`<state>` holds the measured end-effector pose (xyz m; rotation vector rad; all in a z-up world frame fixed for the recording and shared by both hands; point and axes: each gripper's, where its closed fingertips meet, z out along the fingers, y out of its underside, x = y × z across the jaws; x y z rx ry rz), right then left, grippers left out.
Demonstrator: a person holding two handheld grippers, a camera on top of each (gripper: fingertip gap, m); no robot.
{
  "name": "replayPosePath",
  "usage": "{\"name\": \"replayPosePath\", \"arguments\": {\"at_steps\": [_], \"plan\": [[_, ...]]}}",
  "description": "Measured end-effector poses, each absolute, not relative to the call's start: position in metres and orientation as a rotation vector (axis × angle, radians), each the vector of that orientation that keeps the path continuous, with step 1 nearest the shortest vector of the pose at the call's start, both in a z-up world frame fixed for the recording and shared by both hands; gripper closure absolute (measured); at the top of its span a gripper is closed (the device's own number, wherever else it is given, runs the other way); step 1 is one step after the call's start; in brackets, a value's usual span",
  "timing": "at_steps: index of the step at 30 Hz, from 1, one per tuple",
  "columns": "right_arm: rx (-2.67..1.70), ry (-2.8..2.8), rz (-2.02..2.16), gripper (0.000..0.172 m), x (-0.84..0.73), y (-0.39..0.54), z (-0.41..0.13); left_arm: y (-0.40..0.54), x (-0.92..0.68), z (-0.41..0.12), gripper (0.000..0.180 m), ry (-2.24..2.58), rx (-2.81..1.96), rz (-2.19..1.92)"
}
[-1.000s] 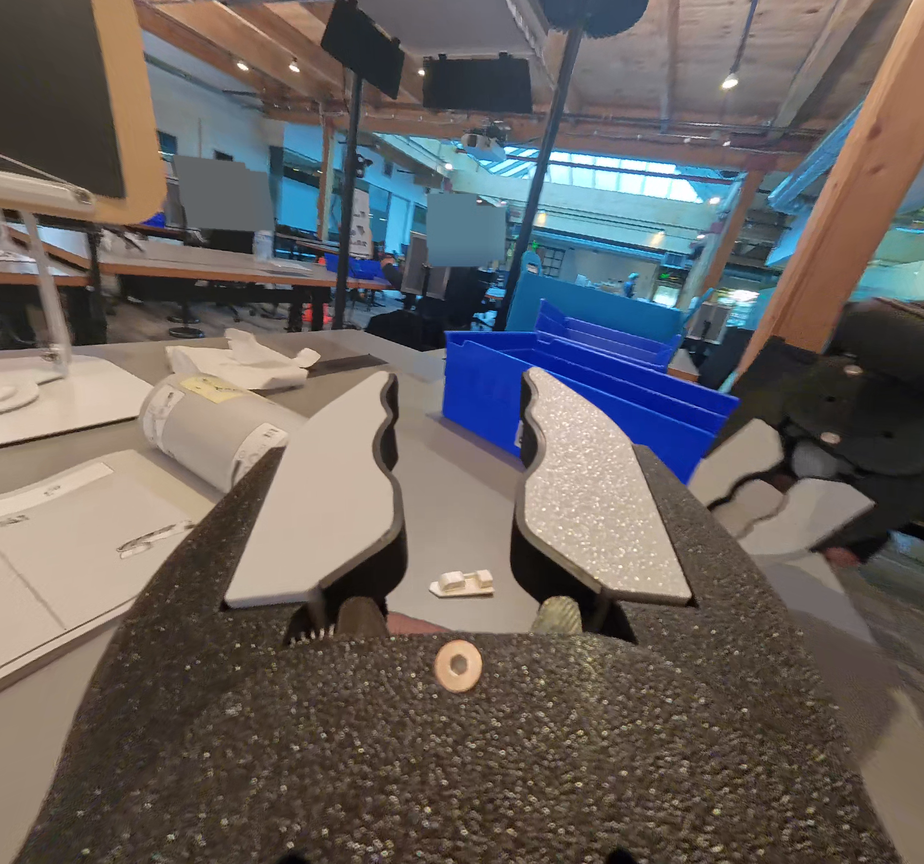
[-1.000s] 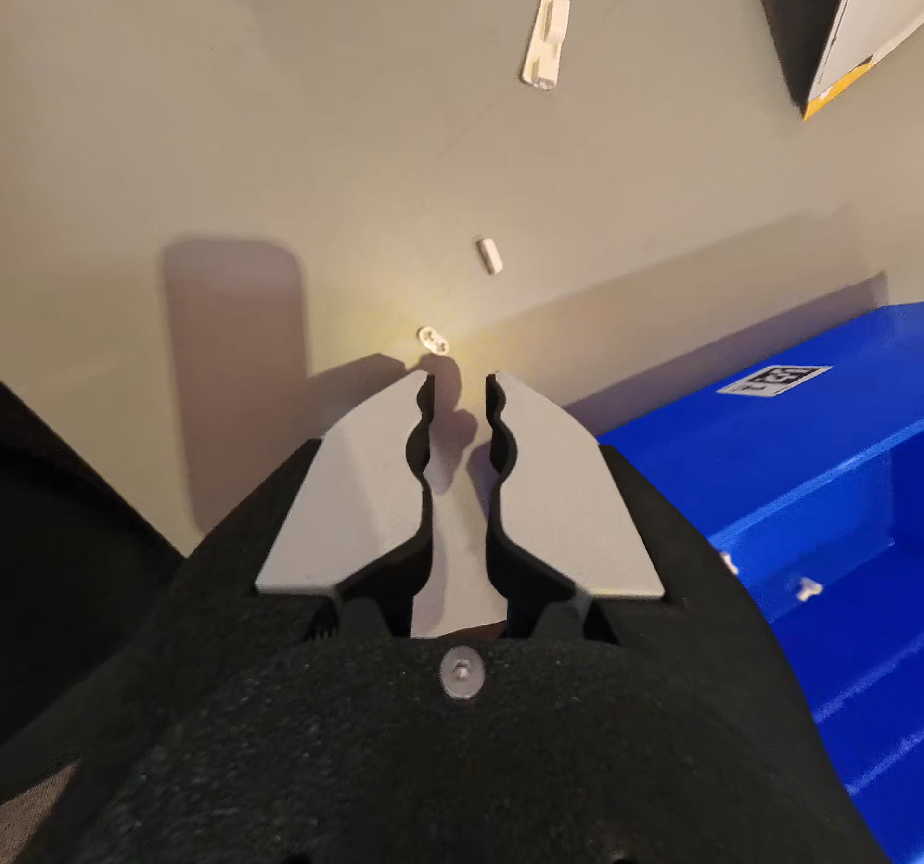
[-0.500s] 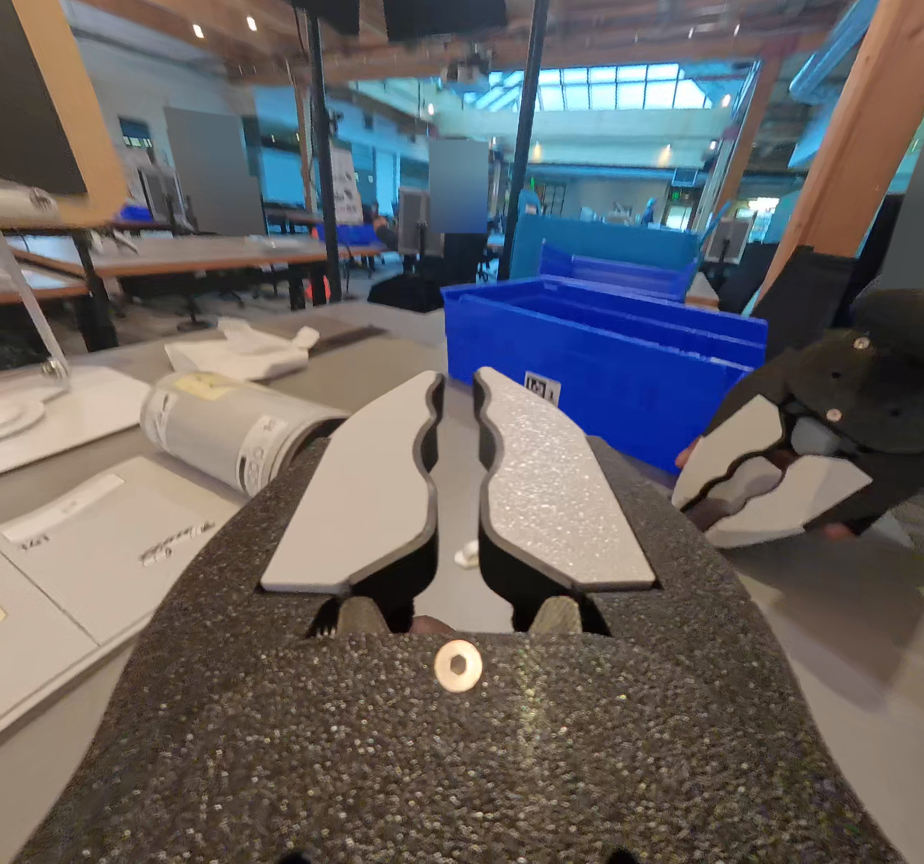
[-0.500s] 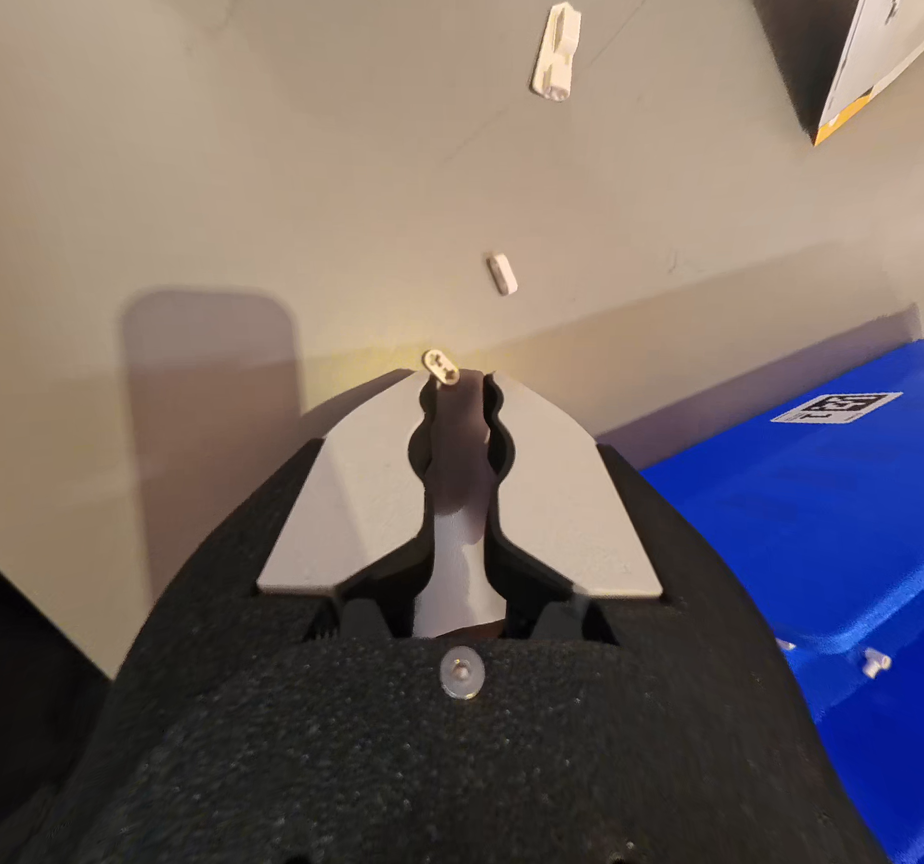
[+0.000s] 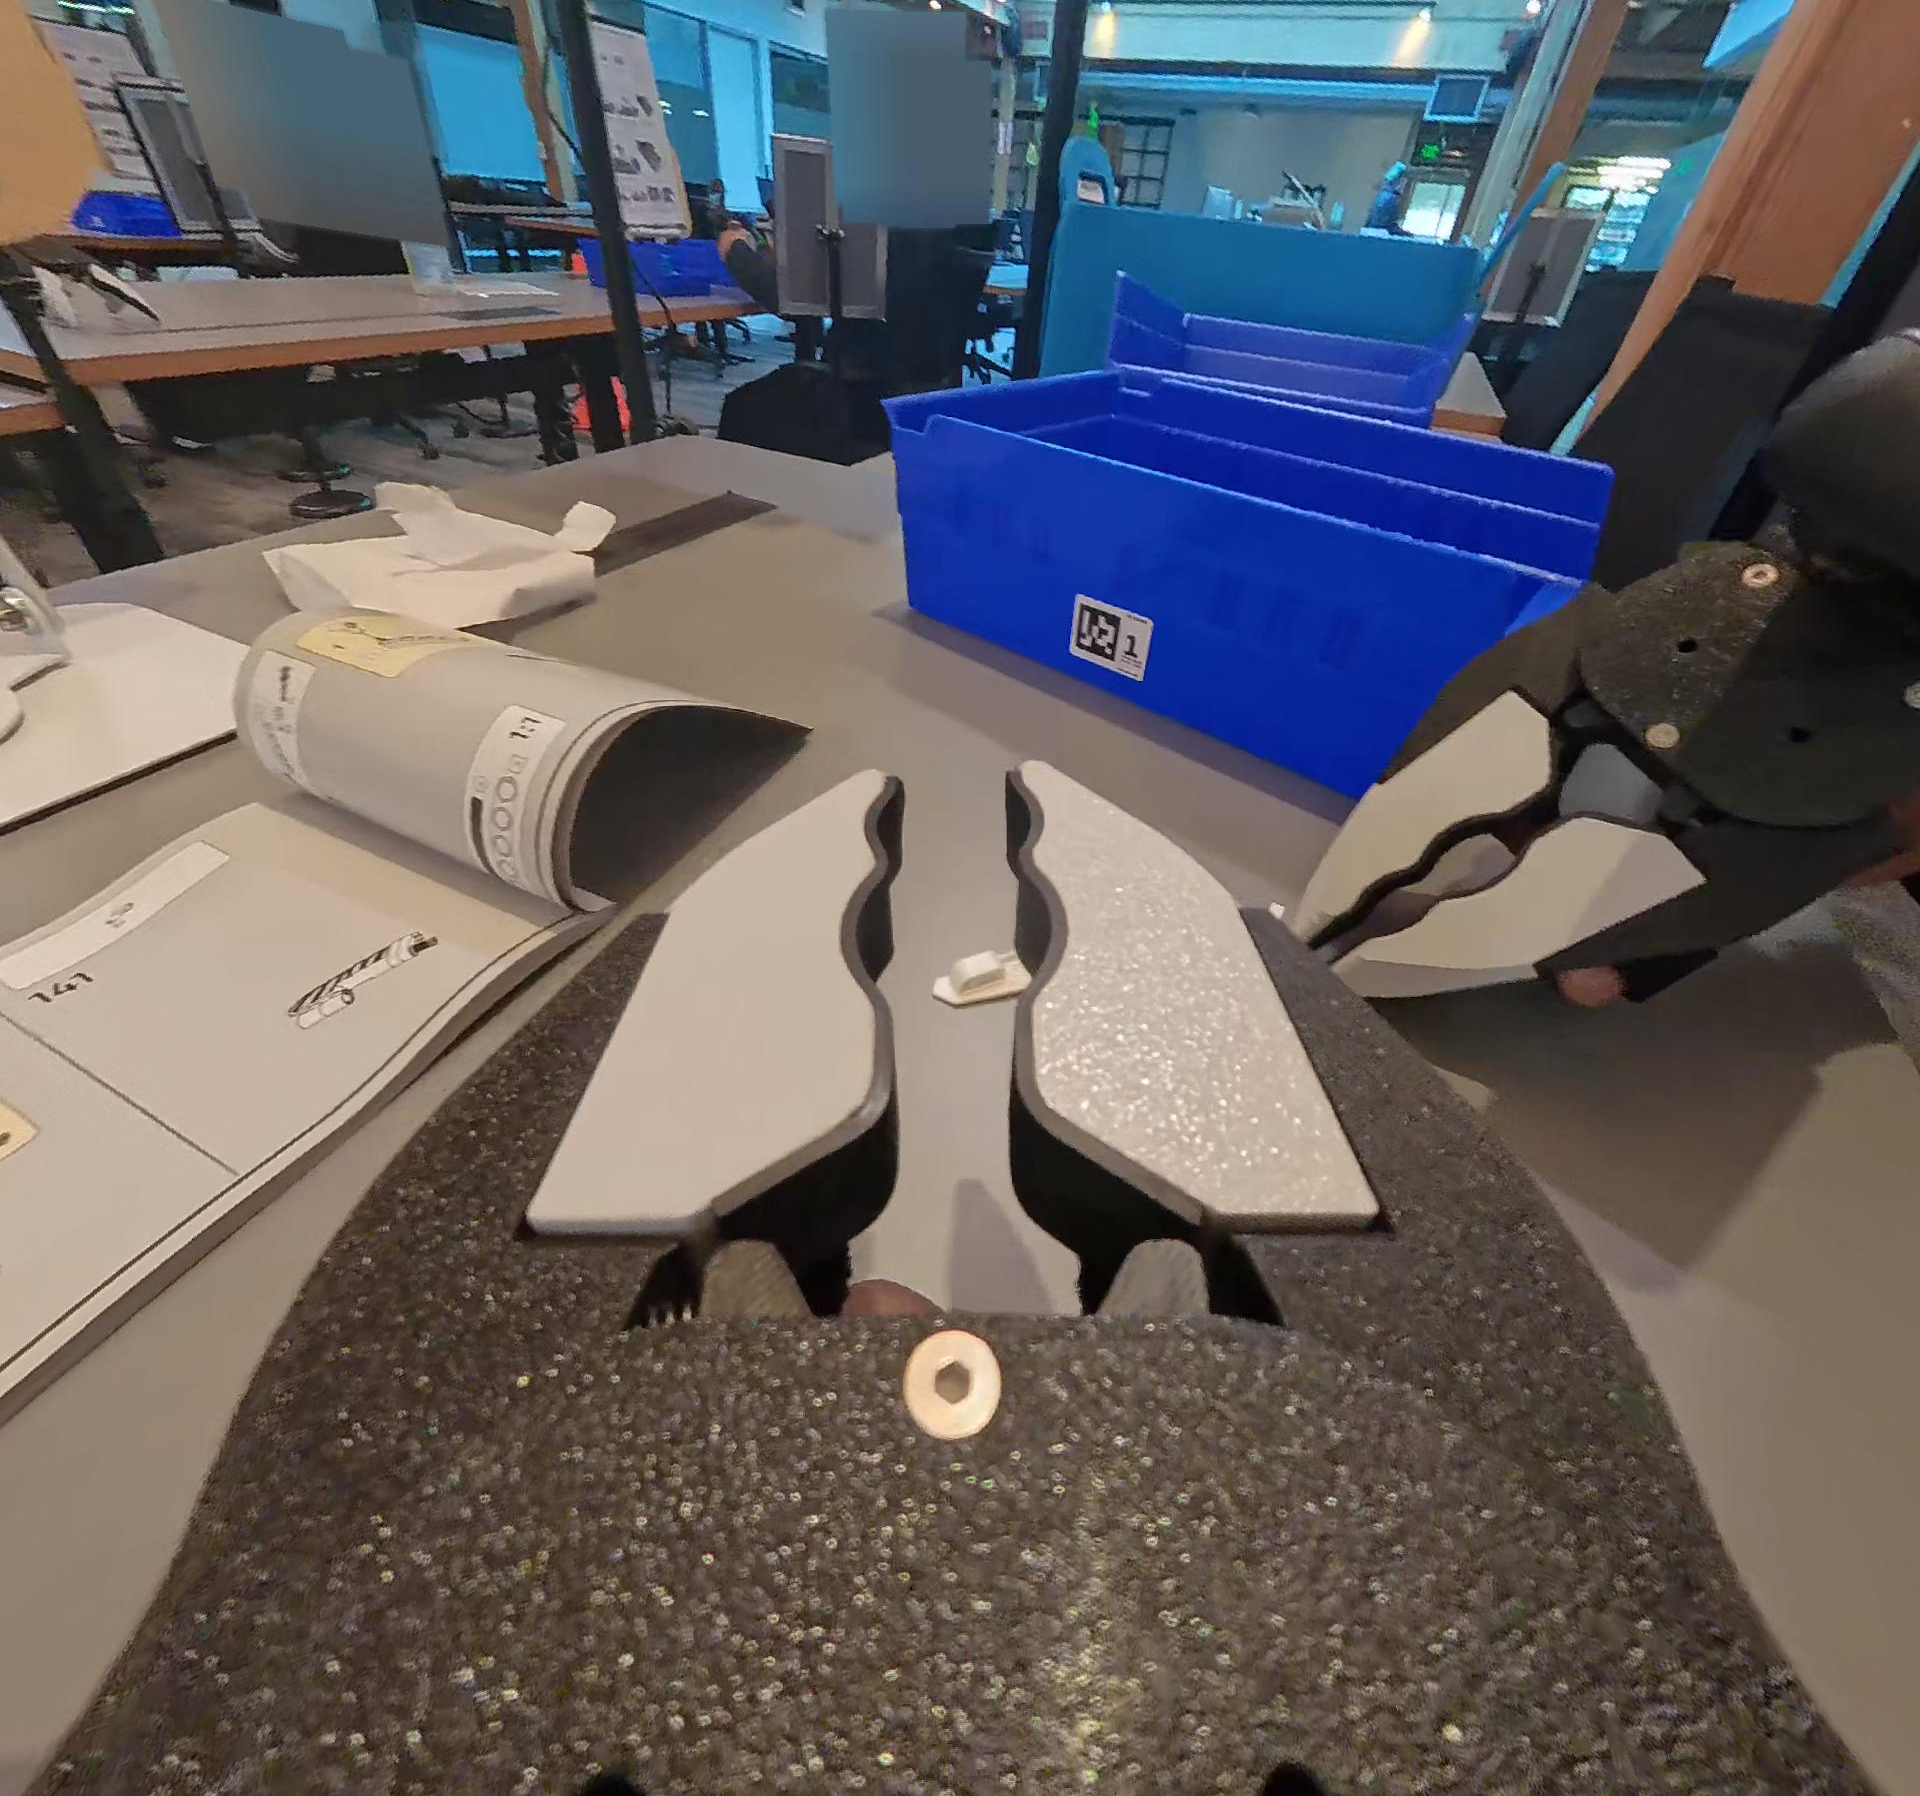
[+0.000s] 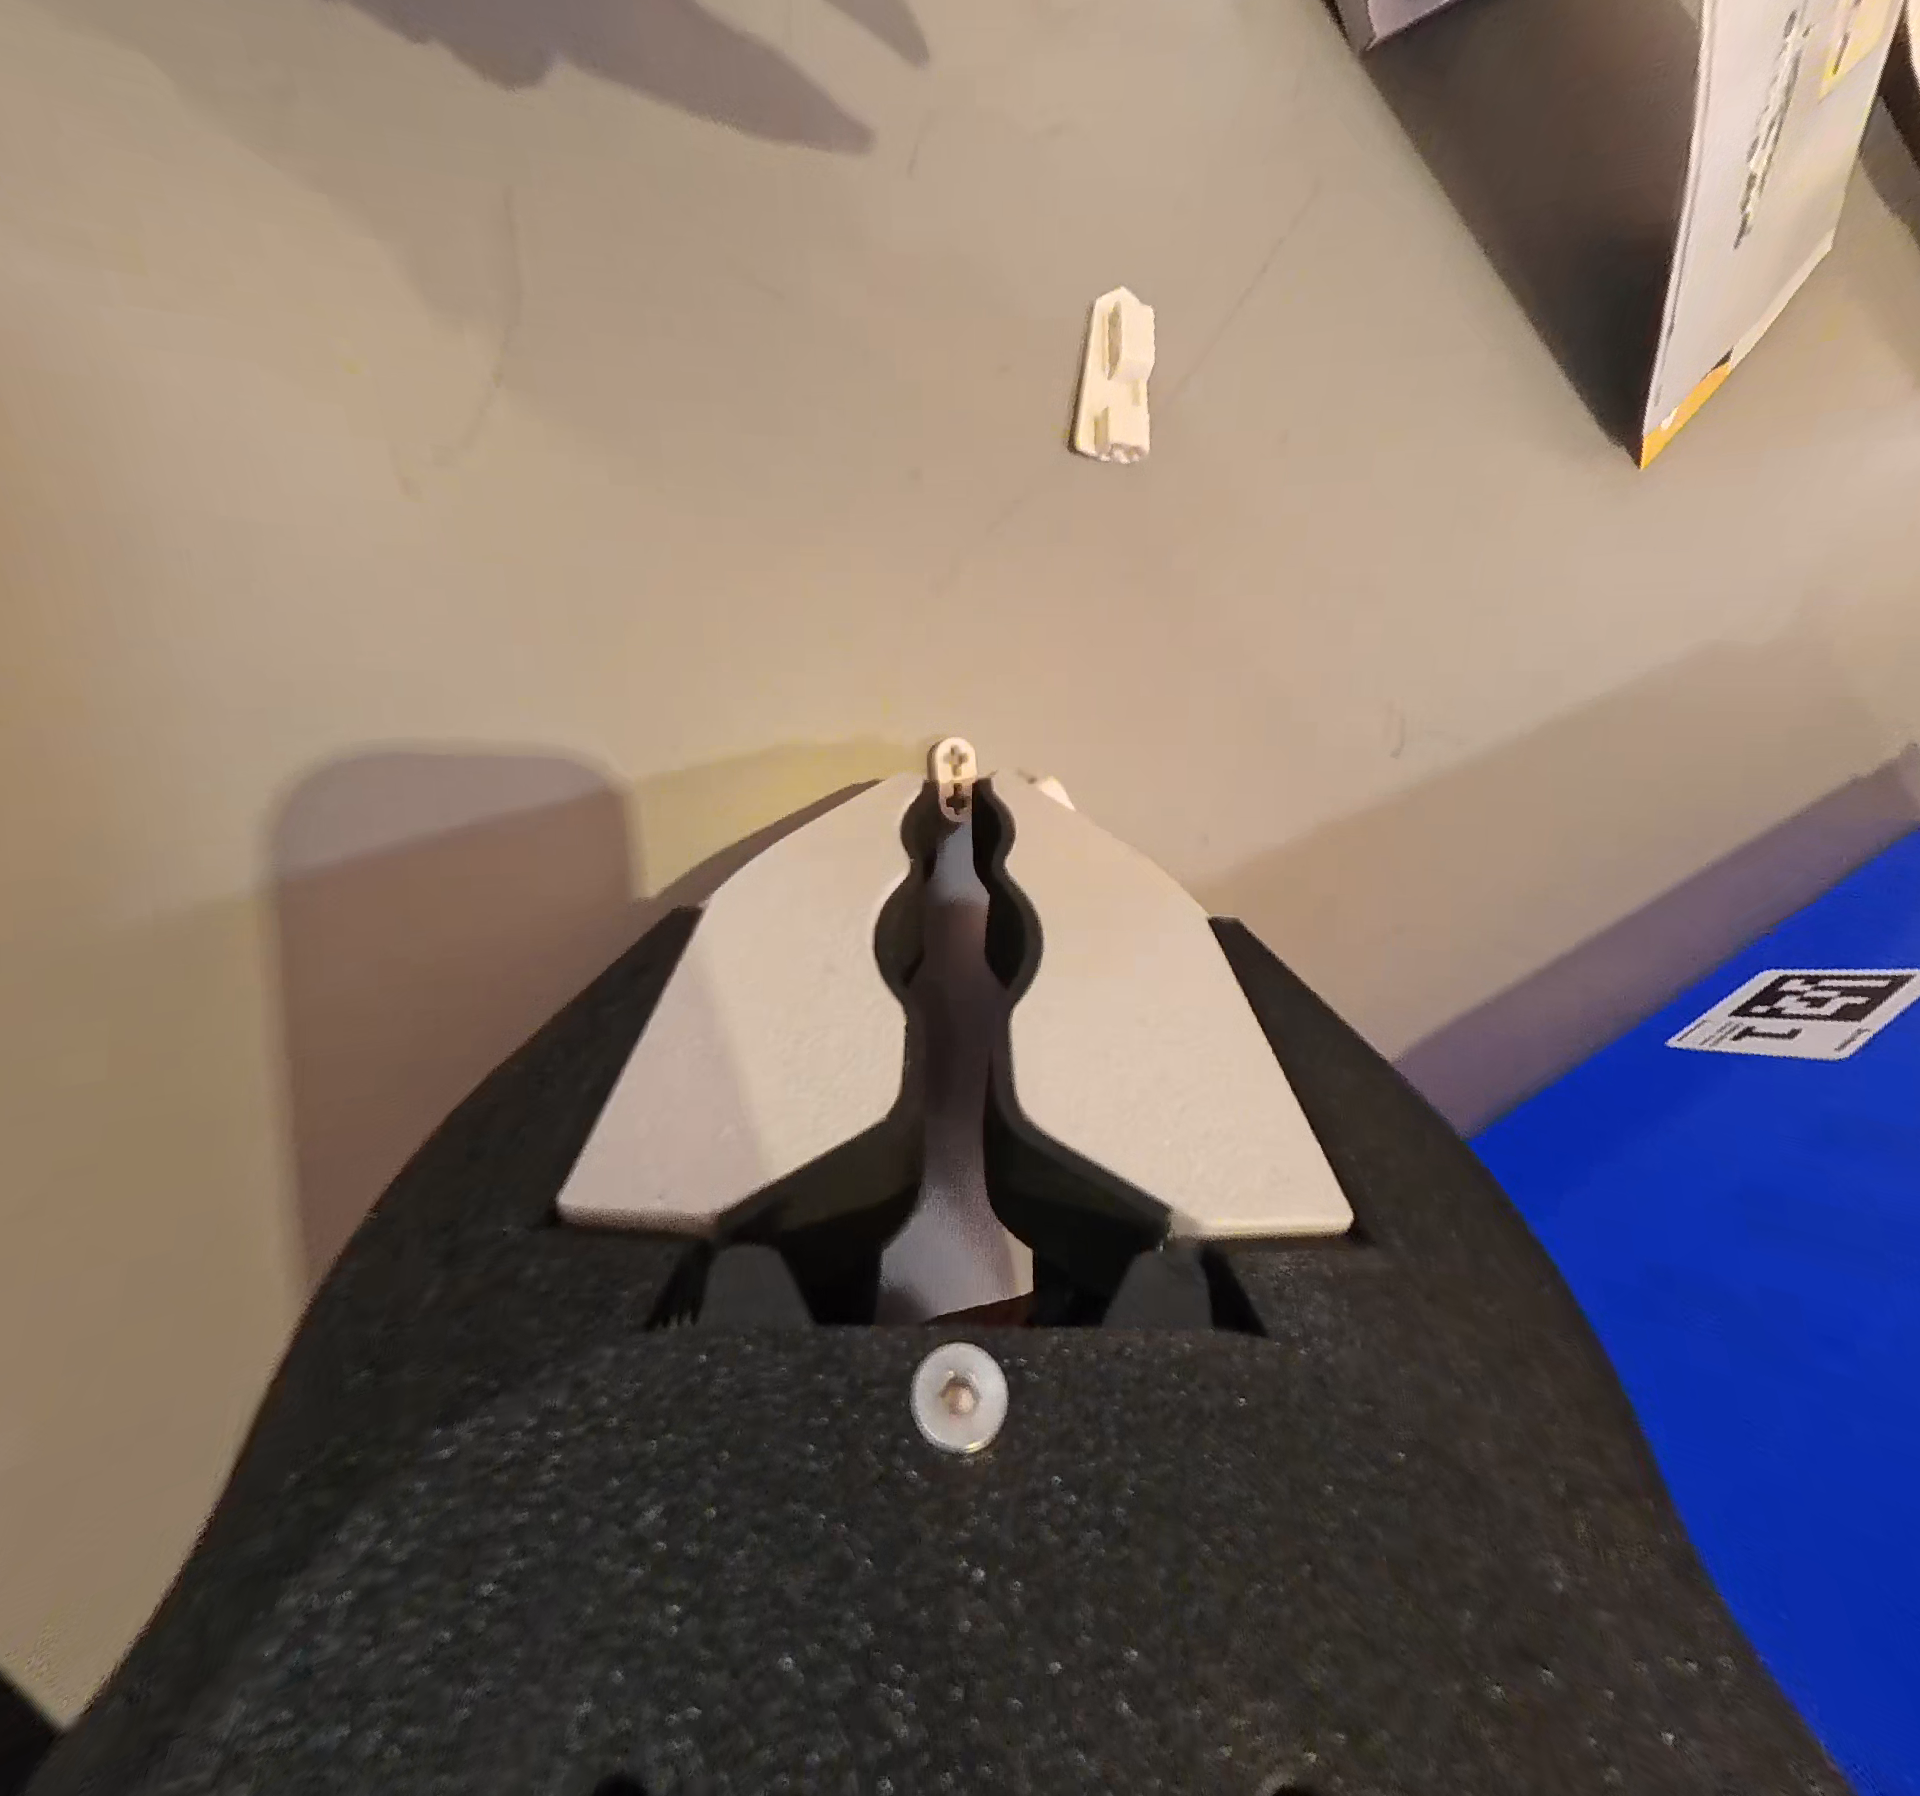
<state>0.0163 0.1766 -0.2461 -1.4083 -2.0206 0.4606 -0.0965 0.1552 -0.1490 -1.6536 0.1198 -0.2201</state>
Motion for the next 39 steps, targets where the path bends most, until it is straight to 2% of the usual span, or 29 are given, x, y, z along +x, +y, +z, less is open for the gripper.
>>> {"name": "replayPosePath", "arguments": {"at_steps": [8, 11, 24, 39], "plan": [[-1.473, -1.905, 0.599, 0.165, 0.011, 0.181, -0.242, 0.154, -0.081, -0.150, 0.161, 0.158, -1.681, -0.304], [-1.513, -1.872, 0.663, 0.160, 0.013, 0.184, -0.242, 0.154, -0.081, -0.151, 0.160, 0.153, -1.681, -0.320], [-1.449, -1.773, 0.695, 0.154, 0.015, 0.186, -0.229, 0.156, -0.080, -0.156, 0.159, 0.148, -1.697, -0.350], [-1.203, -2.007, 0.797, 0.152, 0.073, 0.164, -0.209, 0.156, -0.082, -0.157, 0.159, 0.129, -1.705, -0.387]]}}
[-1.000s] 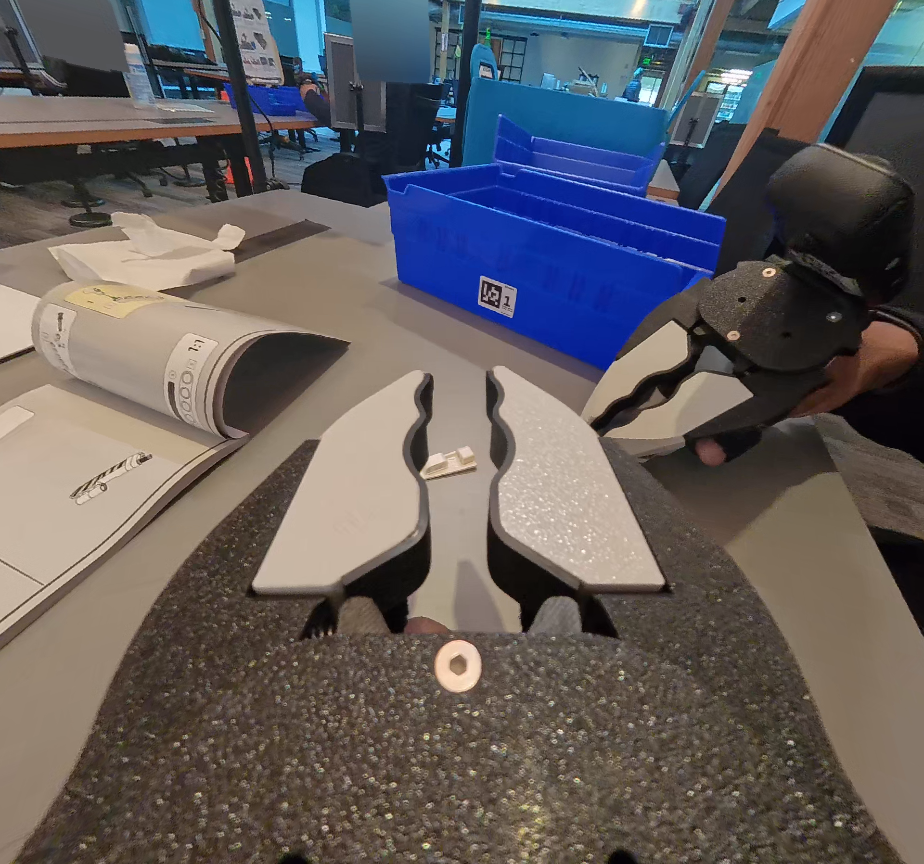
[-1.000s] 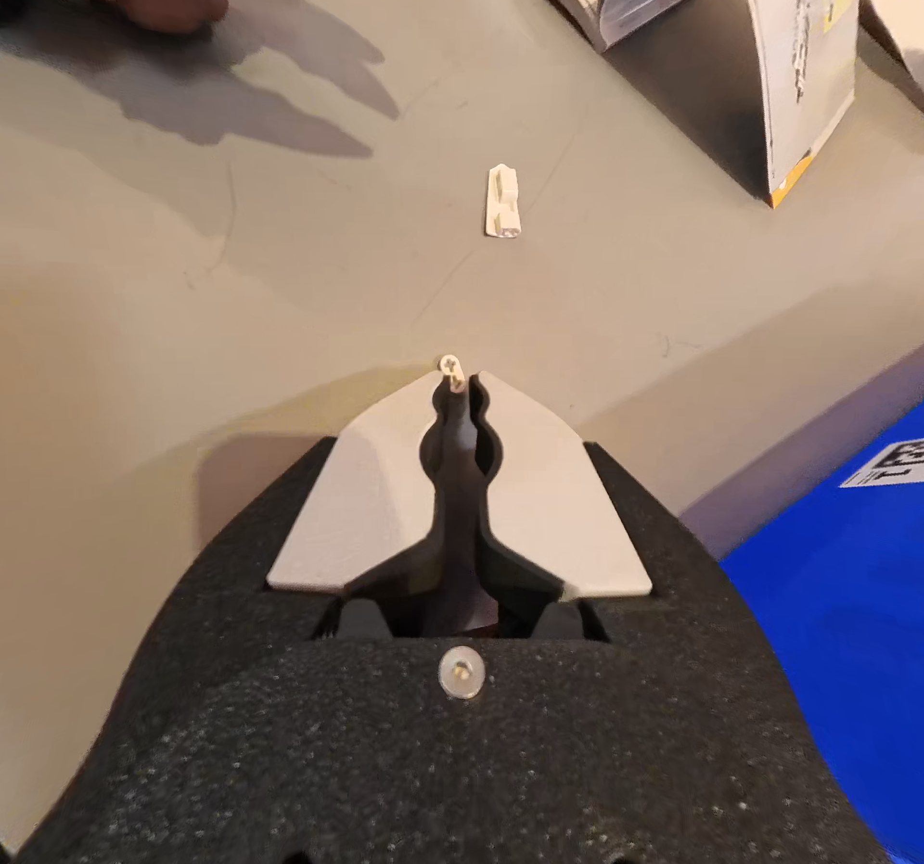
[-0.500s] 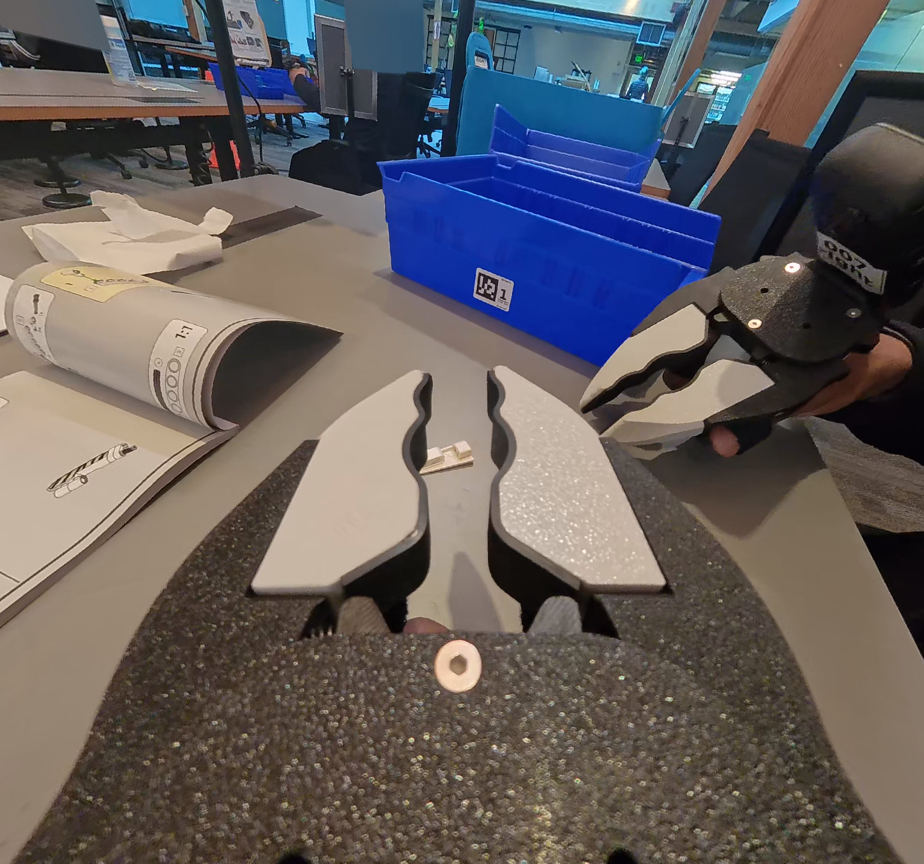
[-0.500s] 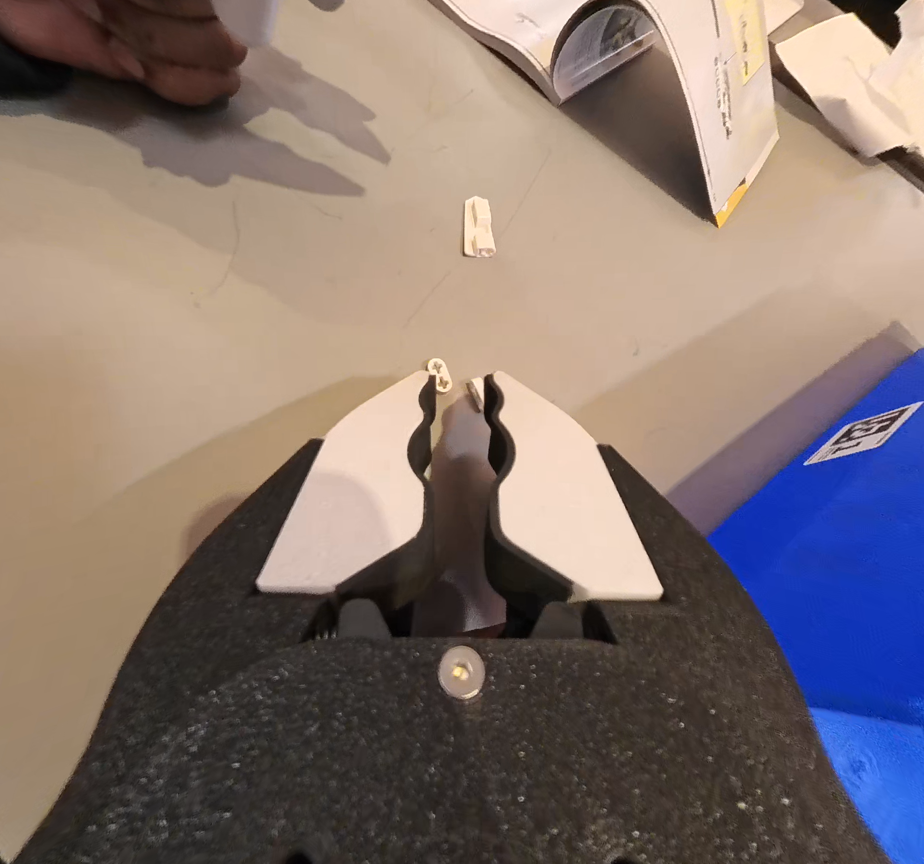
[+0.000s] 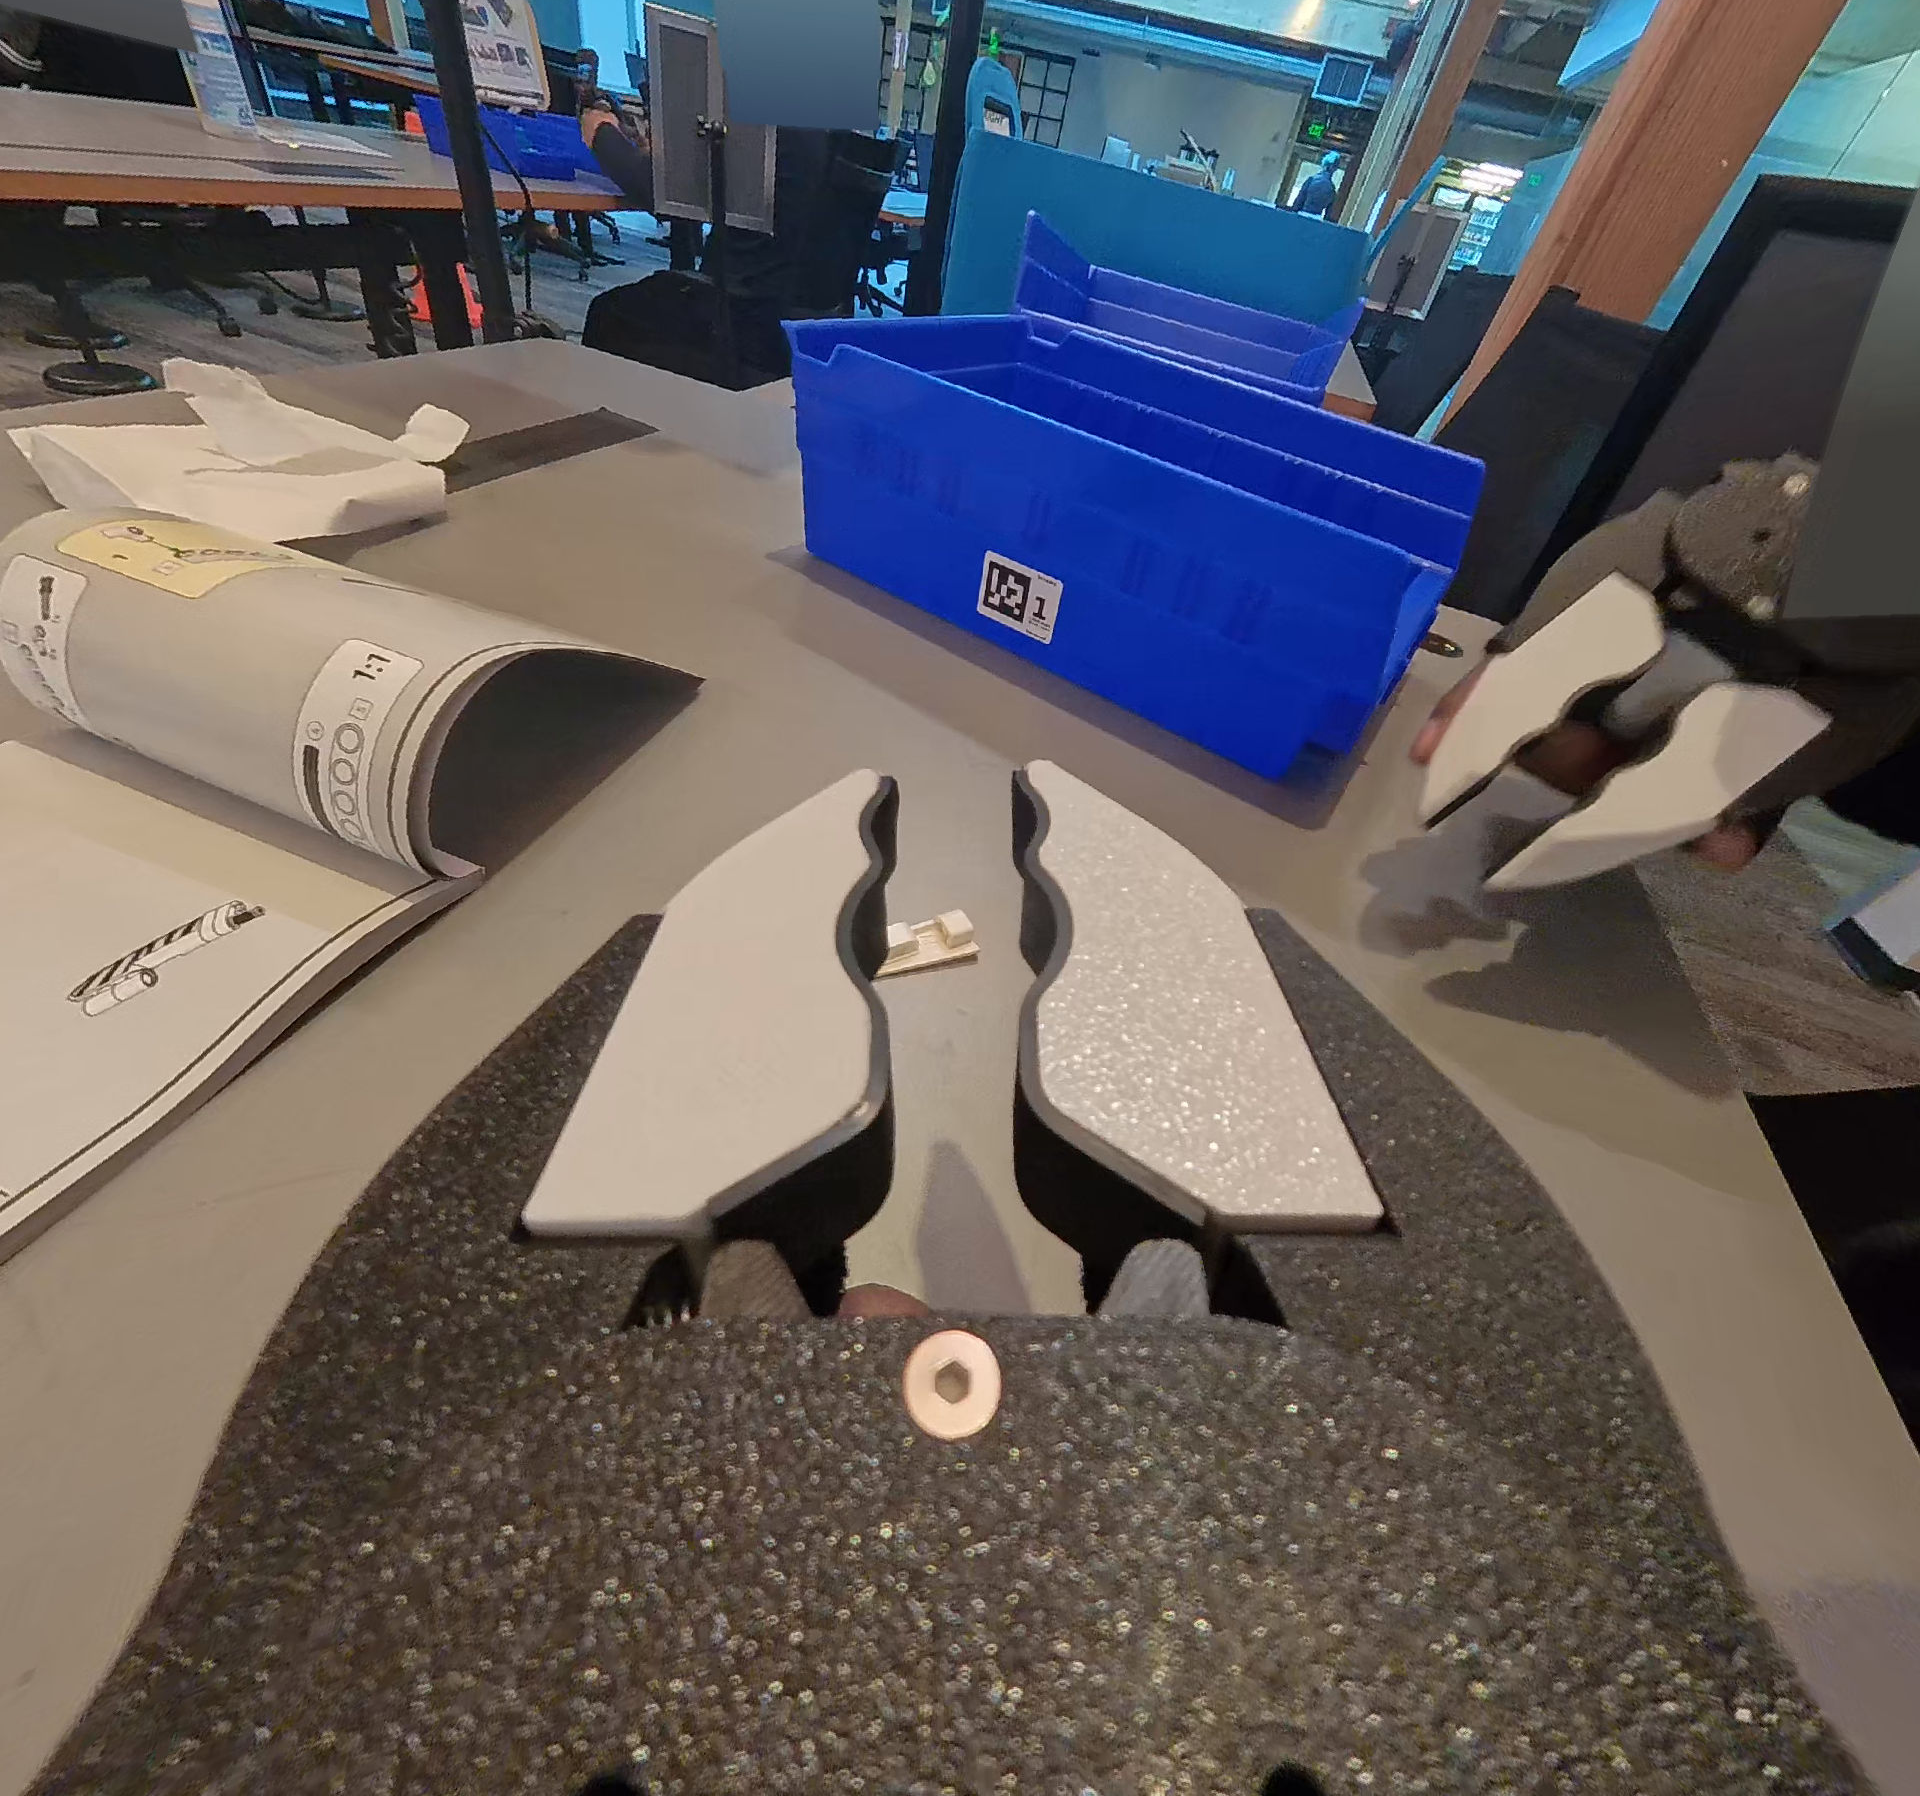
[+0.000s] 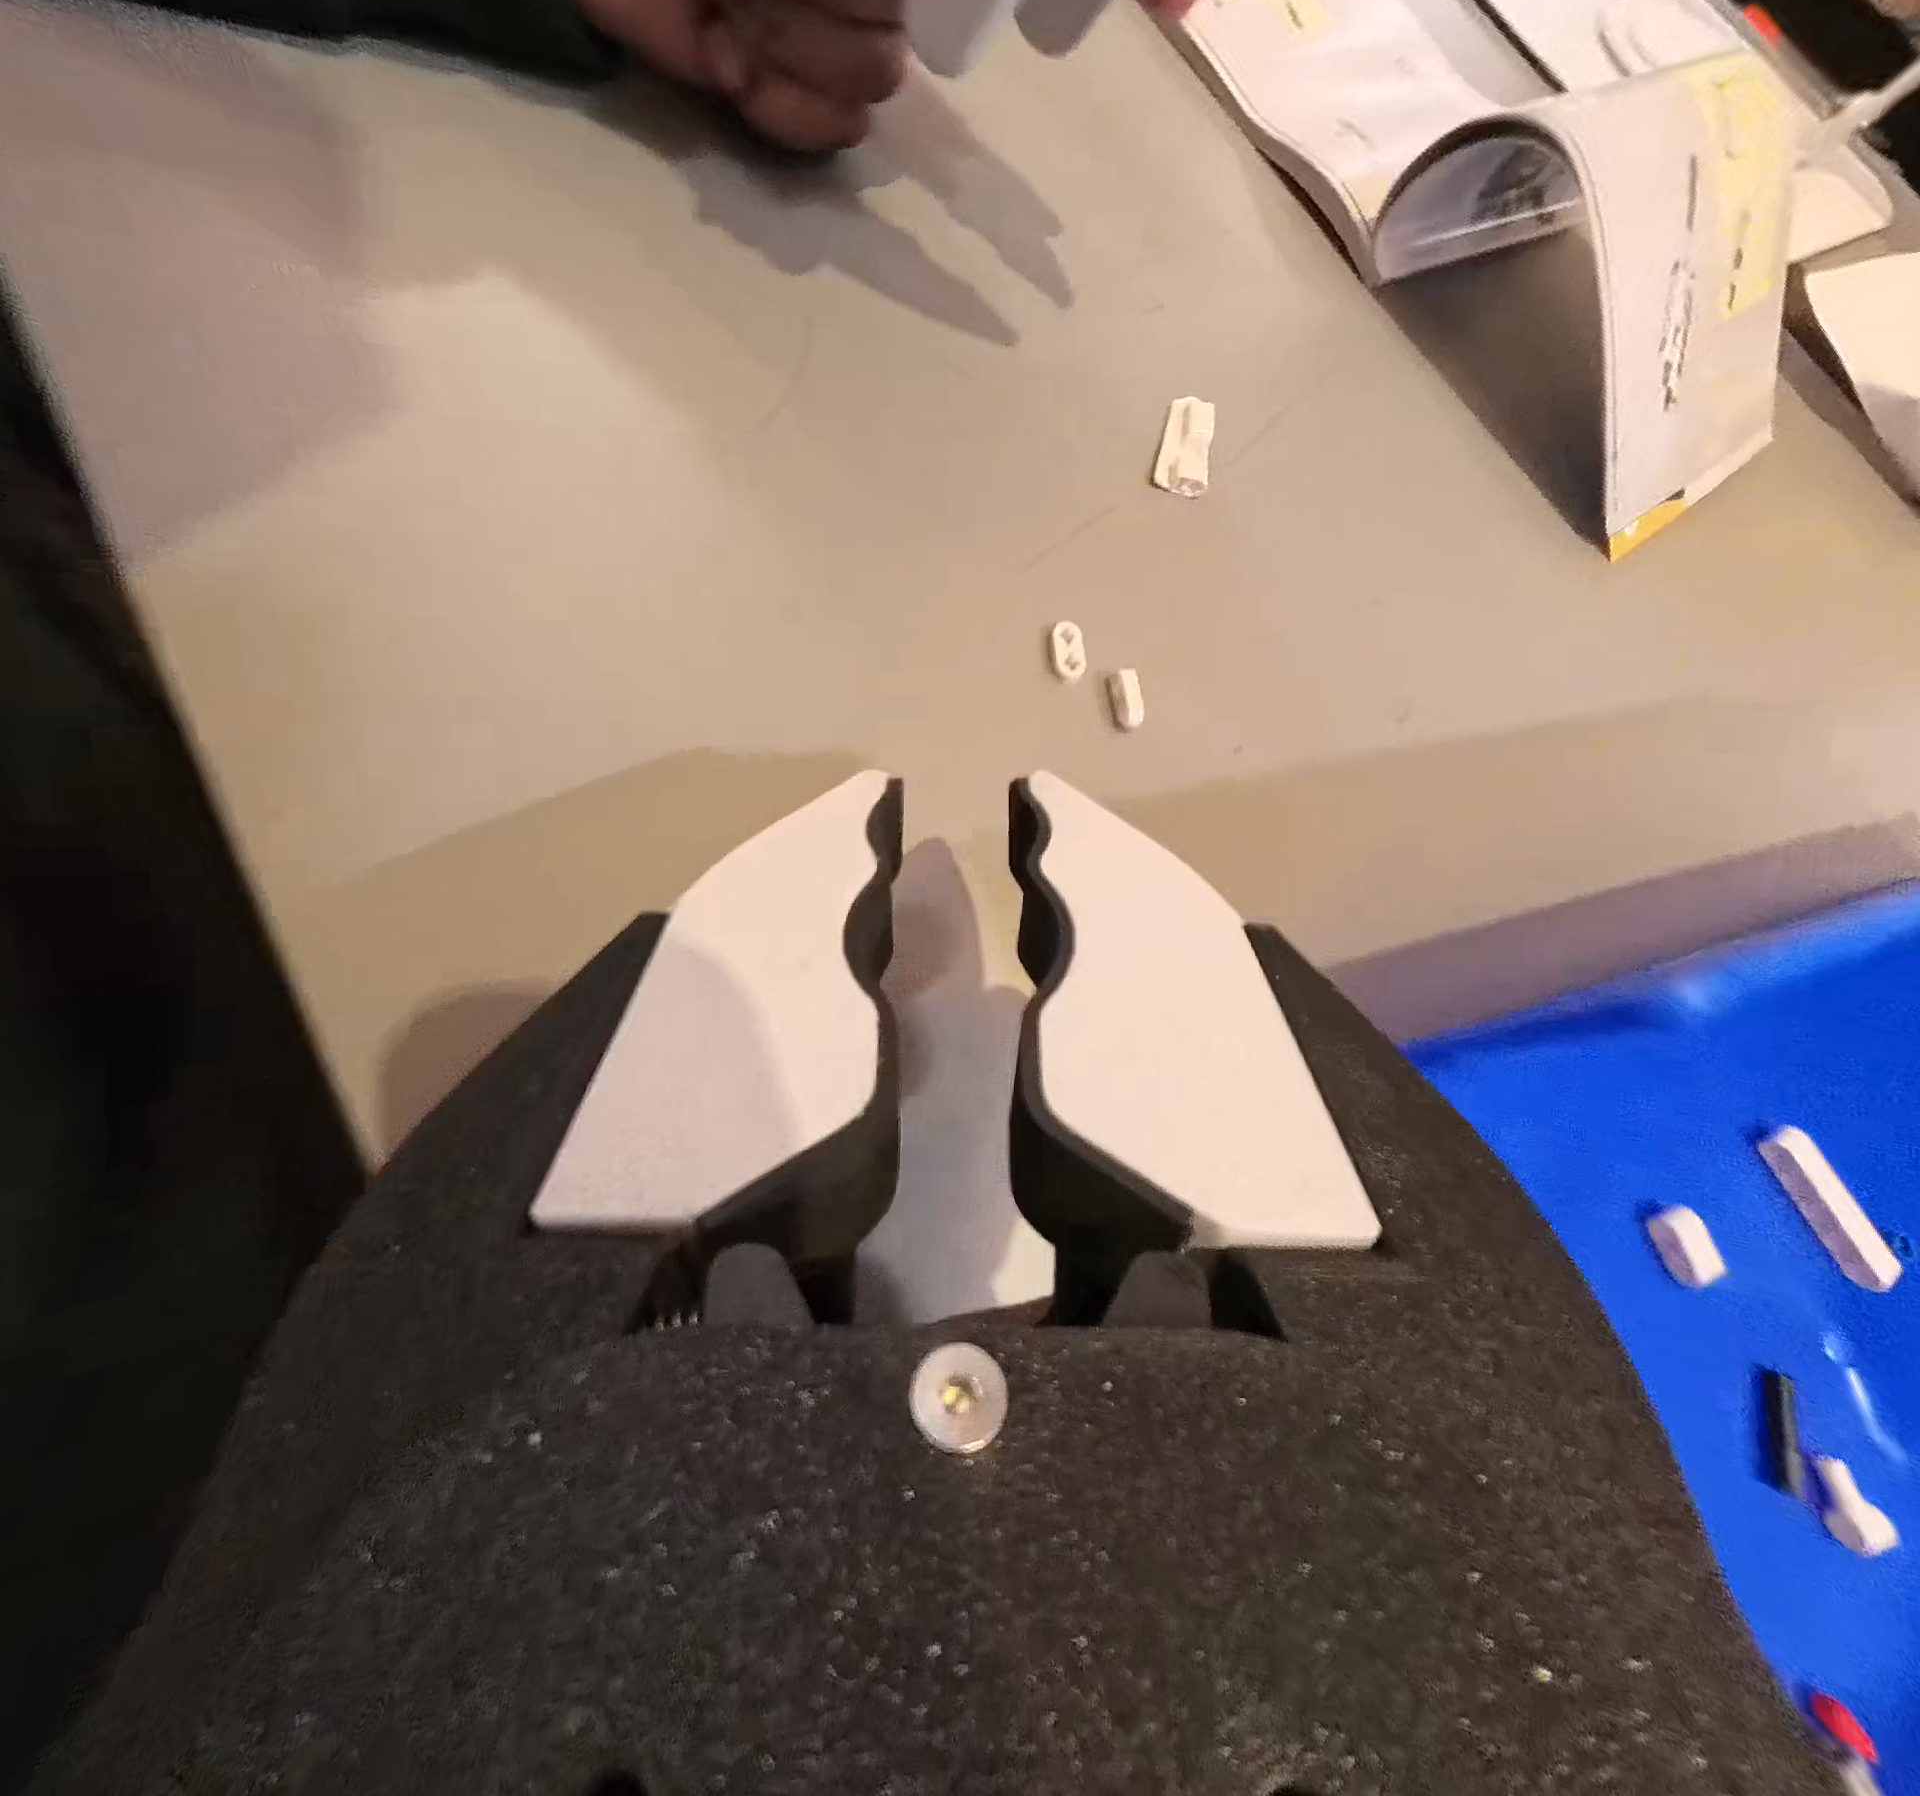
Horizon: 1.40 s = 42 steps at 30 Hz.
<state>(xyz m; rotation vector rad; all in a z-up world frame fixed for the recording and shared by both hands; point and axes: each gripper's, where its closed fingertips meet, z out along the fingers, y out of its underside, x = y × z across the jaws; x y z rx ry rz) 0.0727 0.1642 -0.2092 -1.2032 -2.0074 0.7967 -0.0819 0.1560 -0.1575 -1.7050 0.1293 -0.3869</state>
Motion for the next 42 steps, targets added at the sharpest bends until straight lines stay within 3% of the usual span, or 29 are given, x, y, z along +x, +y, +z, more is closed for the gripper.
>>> {"name": "replayPosePath", "arguments": {"at_steps": [5, 8, 13, 21, 42], "plan": [[-1.237, -2.008, 0.900, 0.153, 0.117, 0.196, -0.158, 0.158, -0.083, -0.159, 0.159, 0.117, -1.708, -0.394], [-1.356, -1.940, 0.695, 0.153, 0.123, 0.257, -0.142, 0.159, -0.084, -0.159, 0.159, 0.108, -1.711, -0.391], [-1.649, -1.898, 0.223, 0.154, 0.125, 0.356, -0.169, 0.159, -0.083, -0.160, 0.159, 0.123, -1.717, -0.364], [-1.828, -2.044, -0.002, 0.156, 0.128, 0.379, -0.215, 0.160, -0.081, -0.163, 0.159, 0.131, -1.734, -0.373], [-1.982, -2.174, 0.023, 0.167, 0.123, 0.393, -0.247, 0.159, -0.080, -0.163, 0.158, 0.136, -1.735, -0.402]]}}
